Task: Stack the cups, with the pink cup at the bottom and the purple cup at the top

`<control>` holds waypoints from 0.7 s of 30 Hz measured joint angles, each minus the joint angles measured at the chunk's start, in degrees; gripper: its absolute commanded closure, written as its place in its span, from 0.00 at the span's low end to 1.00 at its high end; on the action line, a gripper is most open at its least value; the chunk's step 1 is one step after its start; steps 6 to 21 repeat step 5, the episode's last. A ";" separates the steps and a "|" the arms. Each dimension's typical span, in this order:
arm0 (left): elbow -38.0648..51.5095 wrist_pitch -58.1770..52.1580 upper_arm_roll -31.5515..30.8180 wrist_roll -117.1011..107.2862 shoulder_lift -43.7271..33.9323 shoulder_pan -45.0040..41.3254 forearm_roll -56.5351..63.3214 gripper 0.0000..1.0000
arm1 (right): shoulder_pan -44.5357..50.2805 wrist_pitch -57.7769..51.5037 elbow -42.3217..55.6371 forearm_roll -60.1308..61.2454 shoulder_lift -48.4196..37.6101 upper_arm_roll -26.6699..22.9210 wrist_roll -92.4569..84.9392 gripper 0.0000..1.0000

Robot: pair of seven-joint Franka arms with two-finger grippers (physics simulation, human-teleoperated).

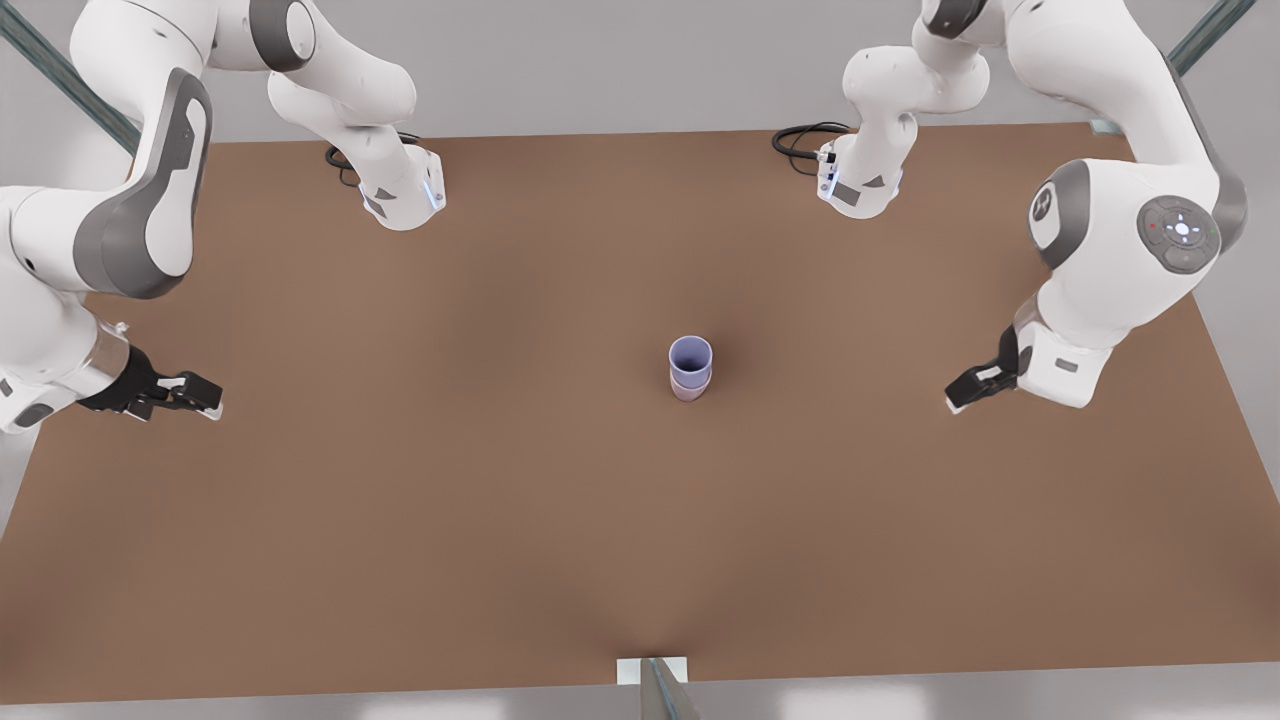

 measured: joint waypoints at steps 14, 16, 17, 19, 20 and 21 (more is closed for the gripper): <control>1.62 -3.53 -3.11 9.03 -0.33 2.65 0.17 0.00 | -0.16 -0.03 0.00 -0.06 -0.18 0.00 -0.01 0.00; 1.62 -3.53 -3.11 9.03 -0.33 2.65 0.17 0.00 | -0.16 -0.03 0.00 -0.06 -0.18 0.00 -0.01 0.00; 1.62 -3.53 -3.11 9.03 -0.33 2.65 0.17 0.00 | -0.16 -0.03 0.00 -0.06 -0.18 0.00 -0.01 0.00; 1.62 -3.53 -3.11 9.03 -0.33 2.65 0.17 0.00 | -0.16 -0.03 0.00 -0.06 -0.18 0.00 -0.01 0.00; 1.62 -3.53 -3.11 9.03 -0.33 2.65 0.17 0.00 | -0.16 -0.03 0.00 -0.06 -0.18 0.00 -0.01 0.00; 1.62 -3.53 -3.11 9.03 -0.33 2.65 0.17 0.00 | -0.16 -0.03 0.00 -0.06 -0.18 0.00 -0.01 0.00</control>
